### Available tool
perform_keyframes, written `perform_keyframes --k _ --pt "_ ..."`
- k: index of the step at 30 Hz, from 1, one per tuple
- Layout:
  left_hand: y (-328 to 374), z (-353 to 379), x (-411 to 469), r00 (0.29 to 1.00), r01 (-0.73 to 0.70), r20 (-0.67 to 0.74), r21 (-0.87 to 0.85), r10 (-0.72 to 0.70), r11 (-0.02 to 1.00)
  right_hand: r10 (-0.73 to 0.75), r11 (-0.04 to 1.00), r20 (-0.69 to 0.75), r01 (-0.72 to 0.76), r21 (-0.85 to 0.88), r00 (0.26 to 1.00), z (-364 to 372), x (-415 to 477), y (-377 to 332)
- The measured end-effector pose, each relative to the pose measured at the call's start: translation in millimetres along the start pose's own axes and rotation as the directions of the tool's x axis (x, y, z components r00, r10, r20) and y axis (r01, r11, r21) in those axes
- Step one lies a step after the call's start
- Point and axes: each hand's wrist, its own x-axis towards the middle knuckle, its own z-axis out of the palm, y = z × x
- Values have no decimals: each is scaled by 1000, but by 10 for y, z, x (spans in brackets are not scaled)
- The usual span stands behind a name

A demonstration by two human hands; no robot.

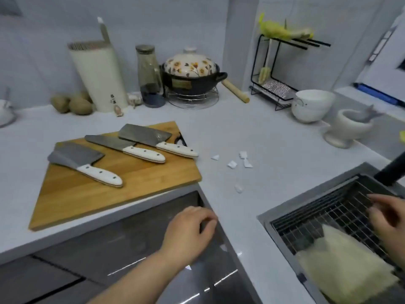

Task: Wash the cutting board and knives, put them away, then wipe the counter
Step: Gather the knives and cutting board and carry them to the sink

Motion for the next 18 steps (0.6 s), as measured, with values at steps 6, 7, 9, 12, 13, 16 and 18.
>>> perform_keyframes --k 6,7,9,12,13,16,18 --pt "-883 -924 131 944 304 -186 179 -271 936 -243 960 307 273 -60 920 739 -524 -2477" --pt "-1022 -1031 140 928 345 -223 207 -300 915 -269 945 338 314 -87 902 960 -489 -2635" --pt "-1255 -1215 165 891 413 -305 233 -337 880 -370 893 396 440 -99 840 1361 -451 -2977" --pt "-1473 -1430 251 811 525 -419 217 -408 823 -454 818 492 567 -102 743 1871 -464 -3522" --pt "-1526 -1483 300 789 558 -432 207 -437 803 -471 796 513 596 -104 718 2032 -470 -3675" --pt "-1662 -1574 445 761 624 -381 205 -526 754 -513 724 570 680 -114 642 2421 -526 -4028" --pt "-1724 -1595 505 743 653 -359 201 -565 730 -536 685 577 717 -129 616 2624 -558 -4146"
